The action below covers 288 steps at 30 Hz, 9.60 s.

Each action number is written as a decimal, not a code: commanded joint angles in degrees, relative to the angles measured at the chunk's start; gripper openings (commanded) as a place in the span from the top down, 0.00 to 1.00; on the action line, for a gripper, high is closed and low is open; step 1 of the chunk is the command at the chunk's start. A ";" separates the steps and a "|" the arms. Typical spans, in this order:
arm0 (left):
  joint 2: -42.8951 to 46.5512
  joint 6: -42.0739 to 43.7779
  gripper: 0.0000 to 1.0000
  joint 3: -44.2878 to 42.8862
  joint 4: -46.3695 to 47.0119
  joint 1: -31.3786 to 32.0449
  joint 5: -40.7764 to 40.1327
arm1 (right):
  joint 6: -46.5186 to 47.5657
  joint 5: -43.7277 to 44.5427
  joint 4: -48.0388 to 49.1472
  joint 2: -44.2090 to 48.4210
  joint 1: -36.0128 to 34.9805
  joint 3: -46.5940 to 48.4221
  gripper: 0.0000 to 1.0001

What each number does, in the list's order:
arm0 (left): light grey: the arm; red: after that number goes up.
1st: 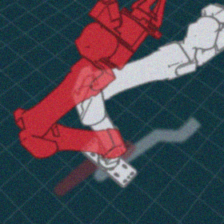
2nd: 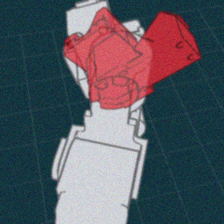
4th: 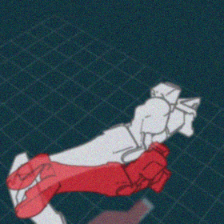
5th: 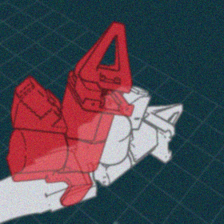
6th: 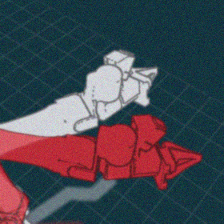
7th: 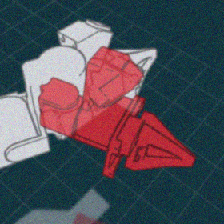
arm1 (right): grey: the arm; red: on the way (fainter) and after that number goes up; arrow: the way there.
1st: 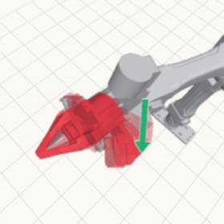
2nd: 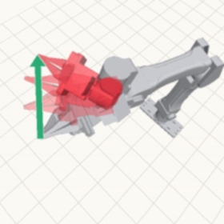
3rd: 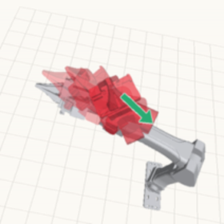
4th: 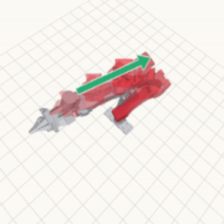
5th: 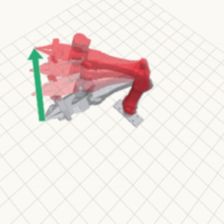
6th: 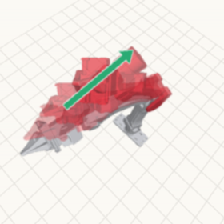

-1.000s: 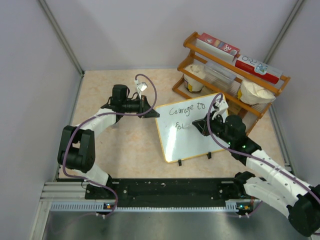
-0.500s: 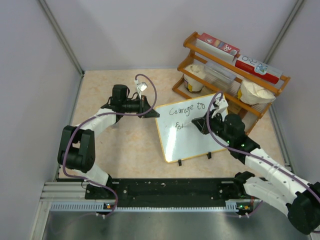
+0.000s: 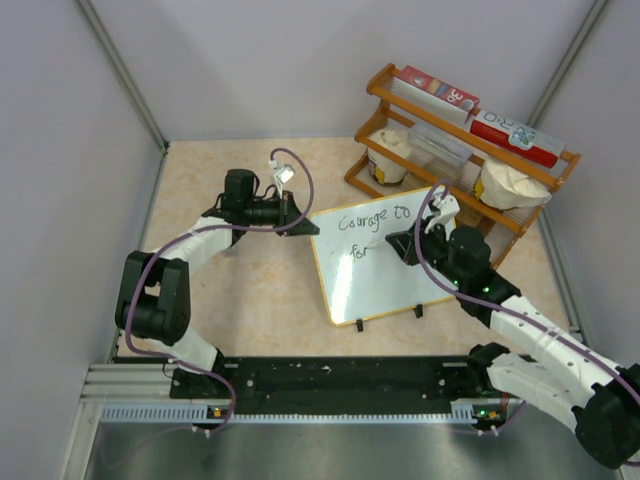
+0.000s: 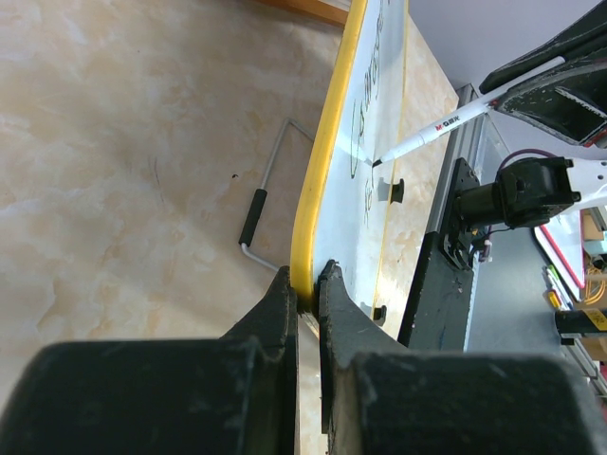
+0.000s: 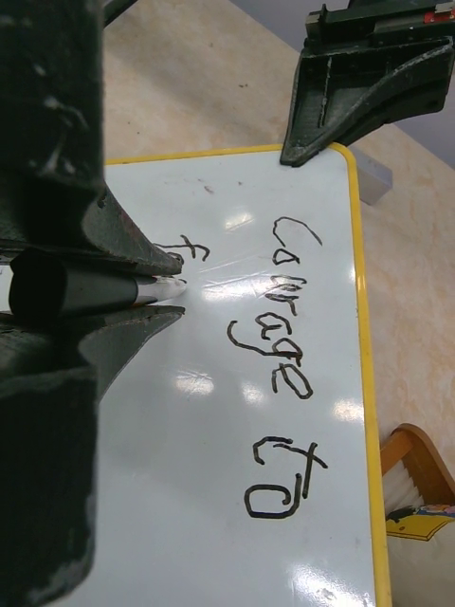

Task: Write a sentence on the whiteboard

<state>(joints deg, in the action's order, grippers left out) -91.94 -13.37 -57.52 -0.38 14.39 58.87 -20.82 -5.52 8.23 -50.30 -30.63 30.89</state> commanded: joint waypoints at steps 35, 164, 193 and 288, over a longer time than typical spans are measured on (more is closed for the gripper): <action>-2.01 10.99 1.00 2.67 -2.34 3.19 -5.17 | 0.60 4.90 -0.05 5.74 0.05 0.66 1.00; -1.58 10.99 1.00 2.67 -2.52 3.36 -5.26 | -1.24 -3.88 -2.52 3.19 0.05 -1.19 1.00; -1.75 11.08 1.00 2.76 -2.52 3.36 -5.35 | 0.34 3.06 -1.55 3.72 2.59 3.03 1.00; -1.84 11.08 1.00 2.85 -2.61 3.36 -5.52 | -0.63 5.34 -3.31 6.80 3.03 -0.48 1.00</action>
<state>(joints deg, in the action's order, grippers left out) -92.03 -13.37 -57.52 -0.21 14.41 59.05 -22.48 -0.84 5.80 -44.62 -28.05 31.22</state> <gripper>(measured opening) 0.055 0.121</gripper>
